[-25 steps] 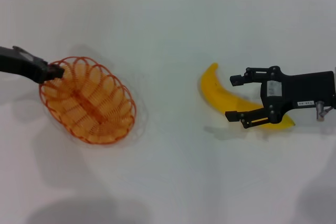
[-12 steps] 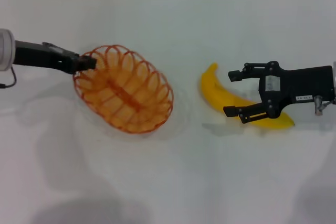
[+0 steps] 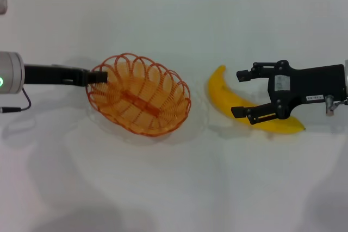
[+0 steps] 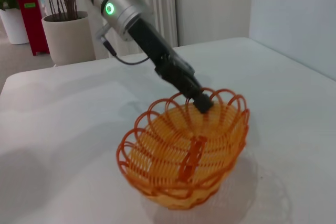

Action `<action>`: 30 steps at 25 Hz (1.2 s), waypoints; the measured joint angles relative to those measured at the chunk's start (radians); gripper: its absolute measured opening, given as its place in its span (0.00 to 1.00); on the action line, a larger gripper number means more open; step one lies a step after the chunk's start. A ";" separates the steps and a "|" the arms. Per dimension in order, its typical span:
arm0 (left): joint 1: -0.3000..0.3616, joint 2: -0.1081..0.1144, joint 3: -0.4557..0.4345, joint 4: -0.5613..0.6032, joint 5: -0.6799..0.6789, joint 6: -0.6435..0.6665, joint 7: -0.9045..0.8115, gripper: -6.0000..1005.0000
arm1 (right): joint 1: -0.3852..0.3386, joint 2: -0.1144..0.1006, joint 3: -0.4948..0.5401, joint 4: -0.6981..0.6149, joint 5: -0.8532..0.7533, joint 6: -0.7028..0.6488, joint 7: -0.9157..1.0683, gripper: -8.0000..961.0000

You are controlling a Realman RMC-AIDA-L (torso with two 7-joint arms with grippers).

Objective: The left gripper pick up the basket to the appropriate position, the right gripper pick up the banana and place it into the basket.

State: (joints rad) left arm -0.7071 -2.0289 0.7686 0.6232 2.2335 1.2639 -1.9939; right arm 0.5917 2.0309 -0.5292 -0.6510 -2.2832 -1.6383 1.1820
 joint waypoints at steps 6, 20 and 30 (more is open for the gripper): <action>0.044 0.004 -0.028 -0.002 -0.011 -0.001 -0.031 0.08 | 0.001 0.000 0.000 0.000 -0.008 -0.001 0.001 0.95; 0.080 0.009 -0.102 -0.057 -0.020 -0.084 -0.032 0.09 | 0.004 0.000 0.000 0.001 -0.012 -0.002 0.001 0.95; 0.095 0.009 -0.103 -0.081 -0.026 -0.145 -0.031 0.09 | 0.005 0.000 0.000 0.001 -0.012 -0.005 0.014 0.95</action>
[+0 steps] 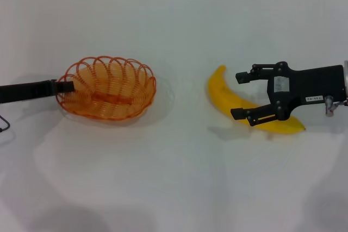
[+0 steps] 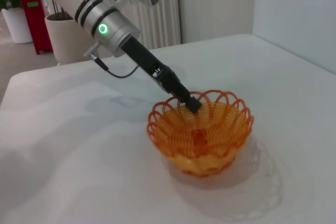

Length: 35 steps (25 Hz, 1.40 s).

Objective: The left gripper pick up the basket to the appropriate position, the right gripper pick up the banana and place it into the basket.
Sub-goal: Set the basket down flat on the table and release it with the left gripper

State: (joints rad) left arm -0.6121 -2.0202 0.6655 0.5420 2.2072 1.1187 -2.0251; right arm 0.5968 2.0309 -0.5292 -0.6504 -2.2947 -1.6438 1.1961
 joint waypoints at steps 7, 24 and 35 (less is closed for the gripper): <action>0.001 -0.006 0.000 -0.001 -0.001 -0.008 0.004 0.10 | 0.000 0.000 0.000 0.000 0.000 -0.001 0.000 0.95; 0.005 -0.006 0.000 -0.001 -0.032 -0.009 0.038 0.26 | 0.000 0.001 0.000 0.002 0.000 0.004 0.000 0.95; 0.035 -0.003 0.002 0.009 -0.139 0.073 0.142 0.59 | 0.000 0.002 0.000 0.004 0.000 0.006 0.000 0.95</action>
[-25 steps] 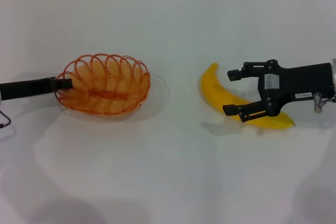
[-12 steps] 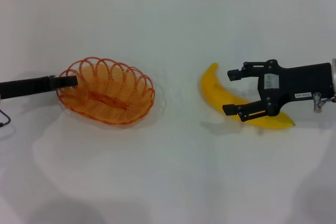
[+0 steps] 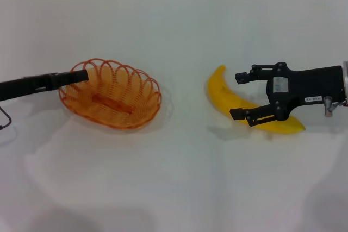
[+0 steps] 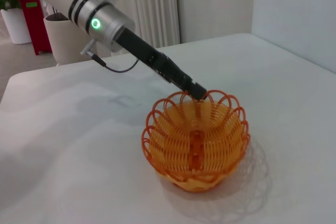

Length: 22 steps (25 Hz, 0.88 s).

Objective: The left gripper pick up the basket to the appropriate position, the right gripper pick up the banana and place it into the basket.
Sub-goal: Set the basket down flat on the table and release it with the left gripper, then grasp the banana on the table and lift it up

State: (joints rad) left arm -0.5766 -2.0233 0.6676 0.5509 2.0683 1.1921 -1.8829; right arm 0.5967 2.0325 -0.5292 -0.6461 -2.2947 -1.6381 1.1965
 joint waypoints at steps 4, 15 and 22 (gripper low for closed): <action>0.043 0.002 0.000 0.045 -0.089 0.069 0.091 0.65 | 0.000 0.001 0.000 -0.002 0.004 0.000 0.000 0.95; 0.175 -0.002 -0.002 0.138 -0.338 0.163 0.392 0.66 | 0.022 0.007 0.003 -0.002 0.011 0.006 -0.007 0.94; 0.219 -0.006 -0.001 0.128 -0.463 0.239 0.630 0.66 | 0.027 0.011 0.001 -0.001 0.040 0.048 -0.002 0.94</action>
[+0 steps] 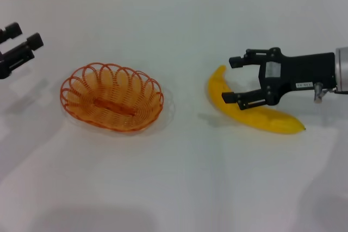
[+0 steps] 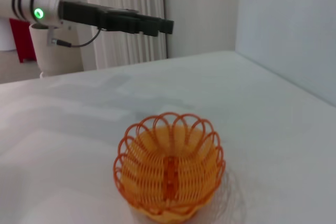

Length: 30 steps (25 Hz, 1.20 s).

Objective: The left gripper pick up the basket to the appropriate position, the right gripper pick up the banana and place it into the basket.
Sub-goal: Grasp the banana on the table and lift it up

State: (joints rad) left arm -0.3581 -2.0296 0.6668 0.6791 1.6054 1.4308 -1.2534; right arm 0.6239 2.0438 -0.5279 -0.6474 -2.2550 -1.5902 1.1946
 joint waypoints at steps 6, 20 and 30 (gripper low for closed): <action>0.028 0.000 0.000 -0.031 -0.075 0.056 0.129 0.66 | 0.013 0.003 -0.015 -0.023 0.017 -0.006 0.030 0.94; 0.043 0.002 0.000 -0.112 -0.129 0.087 0.302 0.66 | -0.052 0.017 -0.263 -0.265 0.047 0.033 0.285 0.94; 0.044 0.012 0.000 -0.113 -0.036 0.069 0.264 0.66 | -0.149 0.012 -0.641 -0.458 0.048 0.227 0.546 0.94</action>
State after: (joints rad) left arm -0.3146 -2.0173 0.6671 0.5660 1.5694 1.4997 -0.9893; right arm 0.4745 2.0554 -1.1692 -1.1055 -2.2068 -1.3635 1.7409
